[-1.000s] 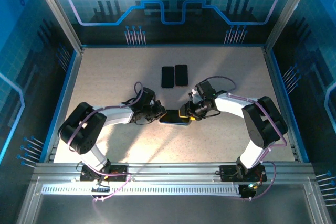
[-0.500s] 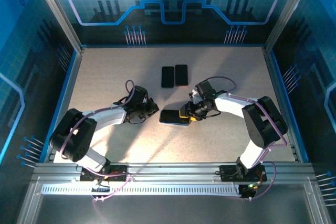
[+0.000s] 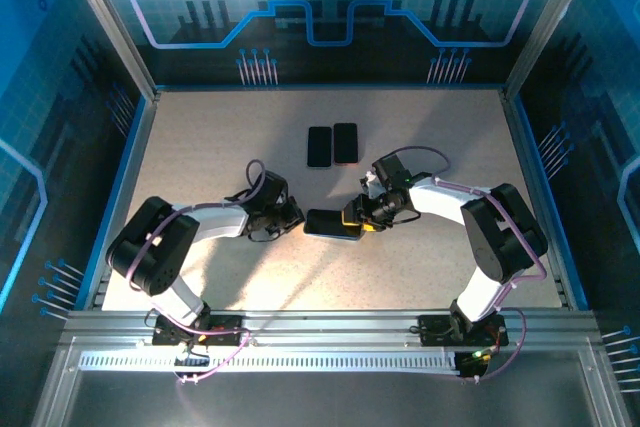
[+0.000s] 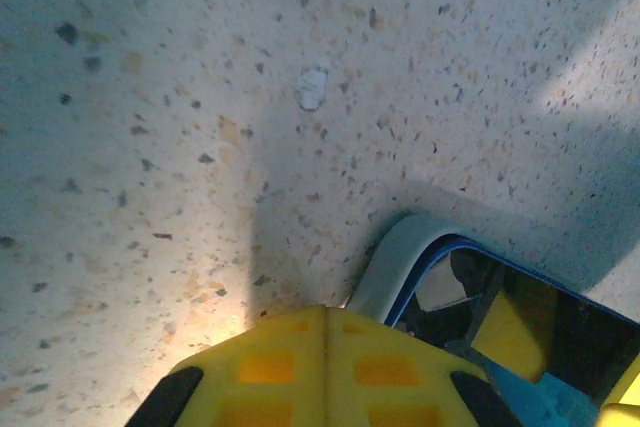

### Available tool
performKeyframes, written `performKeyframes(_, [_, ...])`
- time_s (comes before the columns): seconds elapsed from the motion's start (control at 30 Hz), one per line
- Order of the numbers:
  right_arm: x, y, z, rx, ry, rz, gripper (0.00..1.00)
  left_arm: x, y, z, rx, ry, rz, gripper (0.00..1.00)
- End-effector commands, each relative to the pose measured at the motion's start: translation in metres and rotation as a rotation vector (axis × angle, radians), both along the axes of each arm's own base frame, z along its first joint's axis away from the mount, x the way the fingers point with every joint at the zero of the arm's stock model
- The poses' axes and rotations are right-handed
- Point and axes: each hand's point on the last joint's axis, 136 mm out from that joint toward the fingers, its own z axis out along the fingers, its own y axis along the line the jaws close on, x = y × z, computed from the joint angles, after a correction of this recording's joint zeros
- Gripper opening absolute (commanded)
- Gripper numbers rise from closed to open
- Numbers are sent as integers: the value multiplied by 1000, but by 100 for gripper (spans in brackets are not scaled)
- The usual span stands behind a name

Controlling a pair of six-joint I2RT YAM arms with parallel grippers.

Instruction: Put the phone into the phone case

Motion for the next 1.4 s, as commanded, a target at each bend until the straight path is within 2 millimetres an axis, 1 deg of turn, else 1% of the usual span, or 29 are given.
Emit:
performKeyframes(0.0, [1, 7, 4, 0, -11, 25, 51, -12, -12, -8, -25, 31, -32, 6])
performKeyframes(0.17, [1, 8, 3, 0, -10, 27, 51, -18, -21, -10, -44, 37, -31, 6])
performKeyframes(0.27, [0, 9, 0, -3, -2, 33, 51, -20, -21, -9, -51, 38, -25, 6])
performKeyframes(0.47, [-1, 8, 1, -27, 0, 42, 52, -22, -21, -9, -48, 39, -26, 6])
performKeyframes(0.63, [-2, 2, 2, -85, 5, 60, 61, -20, -22, -7, -49, 29, -29, 6])
performKeyframes(0.7, [-3, 0, 1, -101, 15, 64, 63, -19, -22, -7, -50, 25, -28, 6])
performKeyframes(1.0, [-3, 0, 4, -146, 20, 82, 76, -19, -24, -6, -63, 21, -33, 6])
performKeyframes(1.37, [-4, -7, 7, -207, 28, 101, 85, -19, -24, -5, -73, 12, -29, 6])
